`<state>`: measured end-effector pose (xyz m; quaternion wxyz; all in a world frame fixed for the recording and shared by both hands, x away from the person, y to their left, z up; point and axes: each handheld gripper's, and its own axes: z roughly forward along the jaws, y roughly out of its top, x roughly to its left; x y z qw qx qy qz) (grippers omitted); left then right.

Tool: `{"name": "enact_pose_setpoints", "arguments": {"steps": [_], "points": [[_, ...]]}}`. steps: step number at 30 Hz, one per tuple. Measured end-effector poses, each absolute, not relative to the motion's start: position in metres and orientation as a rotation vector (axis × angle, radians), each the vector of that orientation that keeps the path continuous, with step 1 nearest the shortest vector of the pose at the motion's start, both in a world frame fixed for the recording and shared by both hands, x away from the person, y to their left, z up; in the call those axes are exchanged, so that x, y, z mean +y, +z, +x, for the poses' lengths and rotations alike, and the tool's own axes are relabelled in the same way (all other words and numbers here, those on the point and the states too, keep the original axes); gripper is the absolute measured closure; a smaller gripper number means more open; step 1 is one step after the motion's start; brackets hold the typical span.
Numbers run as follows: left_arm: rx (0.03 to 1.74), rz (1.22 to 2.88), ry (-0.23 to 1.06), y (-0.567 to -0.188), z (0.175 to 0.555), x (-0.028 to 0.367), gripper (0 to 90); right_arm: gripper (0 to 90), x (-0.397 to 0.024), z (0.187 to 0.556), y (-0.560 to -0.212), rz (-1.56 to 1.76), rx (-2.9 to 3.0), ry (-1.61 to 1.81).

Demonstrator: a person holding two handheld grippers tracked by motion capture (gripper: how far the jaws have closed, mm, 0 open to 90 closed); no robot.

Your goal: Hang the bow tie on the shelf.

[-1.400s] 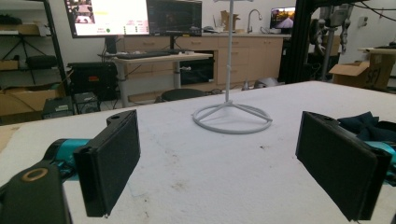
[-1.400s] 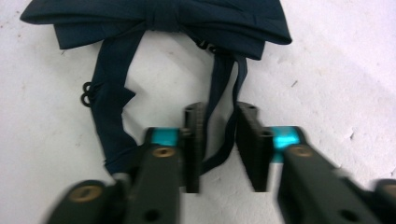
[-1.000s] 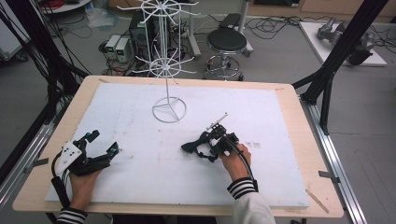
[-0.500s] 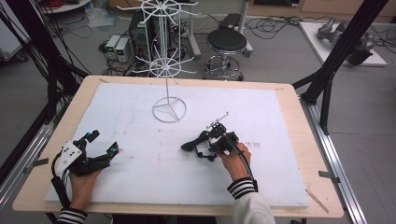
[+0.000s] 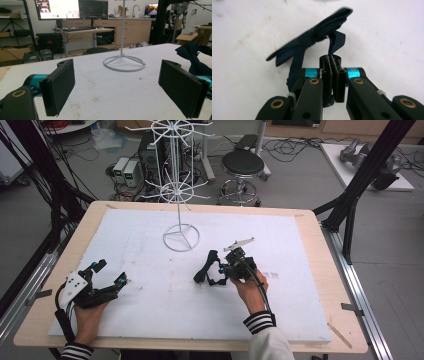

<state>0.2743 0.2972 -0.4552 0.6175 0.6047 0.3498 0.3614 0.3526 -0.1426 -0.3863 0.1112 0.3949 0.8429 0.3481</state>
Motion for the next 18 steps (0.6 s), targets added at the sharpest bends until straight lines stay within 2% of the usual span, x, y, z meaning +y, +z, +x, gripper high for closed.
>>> {"name": "enact_pose_setpoints", "arguments": {"steps": [18], "points": [[0.808,1.392,0.831,-0.455,0.274,0.297,14.2,88.0,-0.146,0.34,-0.362,0.976,2.197,1.431]]}}
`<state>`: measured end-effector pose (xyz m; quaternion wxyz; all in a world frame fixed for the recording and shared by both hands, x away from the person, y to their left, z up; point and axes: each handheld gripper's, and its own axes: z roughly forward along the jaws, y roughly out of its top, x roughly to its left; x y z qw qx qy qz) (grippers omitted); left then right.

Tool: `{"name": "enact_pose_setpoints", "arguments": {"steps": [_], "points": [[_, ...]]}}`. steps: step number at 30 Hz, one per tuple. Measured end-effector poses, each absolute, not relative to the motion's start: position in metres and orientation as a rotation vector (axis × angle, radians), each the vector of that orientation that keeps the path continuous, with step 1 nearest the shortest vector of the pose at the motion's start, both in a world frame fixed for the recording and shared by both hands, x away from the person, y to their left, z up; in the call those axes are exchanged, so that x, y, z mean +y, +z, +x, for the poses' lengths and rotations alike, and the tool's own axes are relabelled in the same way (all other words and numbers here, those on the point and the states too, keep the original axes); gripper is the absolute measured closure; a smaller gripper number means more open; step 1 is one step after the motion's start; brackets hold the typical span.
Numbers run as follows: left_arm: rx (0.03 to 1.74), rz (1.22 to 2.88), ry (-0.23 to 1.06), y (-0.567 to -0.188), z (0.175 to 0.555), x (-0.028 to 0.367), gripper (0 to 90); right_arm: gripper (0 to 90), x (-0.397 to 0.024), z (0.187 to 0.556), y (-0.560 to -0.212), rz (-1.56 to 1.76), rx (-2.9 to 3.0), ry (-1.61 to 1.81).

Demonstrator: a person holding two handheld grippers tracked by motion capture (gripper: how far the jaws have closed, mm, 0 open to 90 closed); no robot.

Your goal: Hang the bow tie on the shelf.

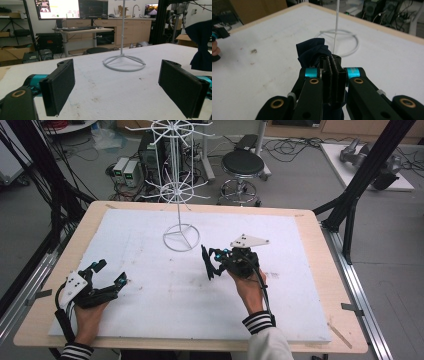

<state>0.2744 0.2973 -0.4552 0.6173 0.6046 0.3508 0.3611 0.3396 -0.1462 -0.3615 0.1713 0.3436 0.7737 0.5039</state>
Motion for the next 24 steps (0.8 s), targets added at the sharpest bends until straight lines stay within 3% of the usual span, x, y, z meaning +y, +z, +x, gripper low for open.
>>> {"name": "enact_pose_setpoints", "arguments": {"steps": [24], "points": [[0.807,1.393,0.831,-0.455,0.275,0.297,14.2,88.0,-0.145,0.333,-0.345,0.816,1.97,1.689]]}}
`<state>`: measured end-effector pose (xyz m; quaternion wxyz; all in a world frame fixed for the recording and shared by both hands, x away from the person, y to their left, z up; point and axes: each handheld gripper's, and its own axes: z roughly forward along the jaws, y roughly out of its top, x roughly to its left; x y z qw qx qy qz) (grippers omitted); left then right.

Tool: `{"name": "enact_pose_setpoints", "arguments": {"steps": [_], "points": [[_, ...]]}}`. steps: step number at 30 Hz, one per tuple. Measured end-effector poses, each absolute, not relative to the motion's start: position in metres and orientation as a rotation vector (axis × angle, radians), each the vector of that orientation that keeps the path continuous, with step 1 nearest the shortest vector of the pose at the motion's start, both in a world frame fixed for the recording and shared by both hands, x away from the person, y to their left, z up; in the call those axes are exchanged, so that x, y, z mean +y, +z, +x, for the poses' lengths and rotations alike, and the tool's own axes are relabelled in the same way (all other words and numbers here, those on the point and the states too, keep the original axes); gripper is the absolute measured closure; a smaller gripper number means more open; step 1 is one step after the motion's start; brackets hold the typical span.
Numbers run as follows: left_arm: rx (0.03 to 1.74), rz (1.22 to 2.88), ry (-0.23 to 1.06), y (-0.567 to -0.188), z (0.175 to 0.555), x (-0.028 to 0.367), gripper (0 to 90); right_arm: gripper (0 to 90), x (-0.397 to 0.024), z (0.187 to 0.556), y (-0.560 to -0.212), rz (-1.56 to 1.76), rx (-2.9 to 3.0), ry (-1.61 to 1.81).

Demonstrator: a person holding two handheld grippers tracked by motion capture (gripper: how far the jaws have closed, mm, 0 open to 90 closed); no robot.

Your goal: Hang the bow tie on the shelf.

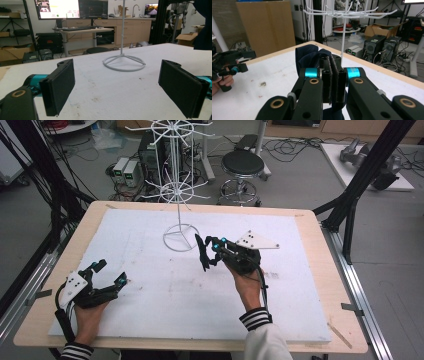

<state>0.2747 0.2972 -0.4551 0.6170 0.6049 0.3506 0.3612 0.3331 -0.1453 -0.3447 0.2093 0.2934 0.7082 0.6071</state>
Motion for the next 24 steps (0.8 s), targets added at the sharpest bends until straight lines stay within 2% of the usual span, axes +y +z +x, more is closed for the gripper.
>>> {"name": "enact_pose_setpoints", "arguments": {"steps": [24], "points": [[0.808,1.392,0.83,-0.455,0.275,0.297,14.2,88.0,-0.111,0.362,-0.301,0.732,1.945,1.667]]}}
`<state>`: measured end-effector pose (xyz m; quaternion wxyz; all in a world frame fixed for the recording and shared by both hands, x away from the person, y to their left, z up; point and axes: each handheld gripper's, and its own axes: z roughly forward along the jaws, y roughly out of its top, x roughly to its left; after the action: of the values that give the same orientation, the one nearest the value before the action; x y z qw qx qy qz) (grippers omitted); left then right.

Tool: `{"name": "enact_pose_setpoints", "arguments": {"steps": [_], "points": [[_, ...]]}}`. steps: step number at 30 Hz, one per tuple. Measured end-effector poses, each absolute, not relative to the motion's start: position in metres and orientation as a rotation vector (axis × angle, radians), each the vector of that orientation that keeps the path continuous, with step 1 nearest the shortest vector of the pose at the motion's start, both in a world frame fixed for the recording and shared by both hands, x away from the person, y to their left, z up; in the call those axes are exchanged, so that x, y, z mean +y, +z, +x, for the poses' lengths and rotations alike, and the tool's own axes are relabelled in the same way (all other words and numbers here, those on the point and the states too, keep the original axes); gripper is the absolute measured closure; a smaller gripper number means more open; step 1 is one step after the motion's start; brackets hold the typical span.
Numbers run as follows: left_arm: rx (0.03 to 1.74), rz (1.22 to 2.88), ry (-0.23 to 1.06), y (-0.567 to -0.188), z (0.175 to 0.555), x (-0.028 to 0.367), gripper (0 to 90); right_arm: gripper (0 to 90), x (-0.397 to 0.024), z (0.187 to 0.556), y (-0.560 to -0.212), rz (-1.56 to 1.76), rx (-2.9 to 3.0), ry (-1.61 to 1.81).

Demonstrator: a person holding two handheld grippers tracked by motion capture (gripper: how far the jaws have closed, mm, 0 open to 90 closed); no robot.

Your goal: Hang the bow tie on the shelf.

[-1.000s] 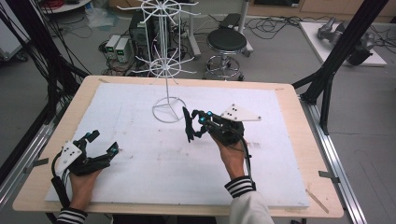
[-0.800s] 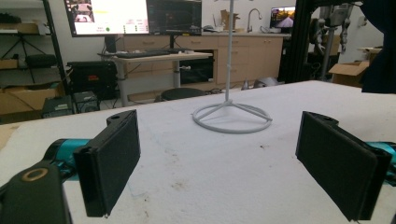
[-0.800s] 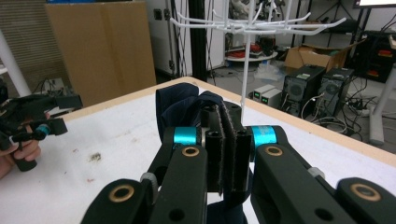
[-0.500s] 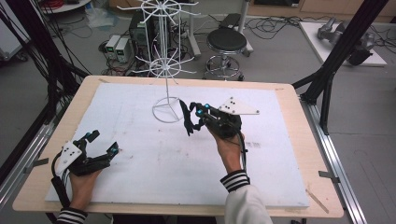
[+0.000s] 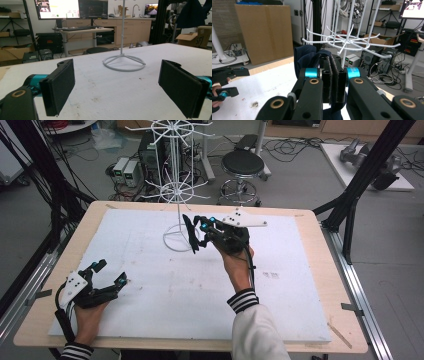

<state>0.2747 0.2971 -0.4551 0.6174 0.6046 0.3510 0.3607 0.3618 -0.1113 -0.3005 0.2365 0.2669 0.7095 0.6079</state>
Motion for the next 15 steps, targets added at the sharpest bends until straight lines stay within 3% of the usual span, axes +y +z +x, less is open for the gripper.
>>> {"name": "enact_pose_setpoints", "arguments": {"steps": [15], "points": [[0.808,1.394,0.827,-0.455,0.275,0.297,14.2,88.0,-0.098,0.376,-0.292,0.731,1.945,1.629]]}}
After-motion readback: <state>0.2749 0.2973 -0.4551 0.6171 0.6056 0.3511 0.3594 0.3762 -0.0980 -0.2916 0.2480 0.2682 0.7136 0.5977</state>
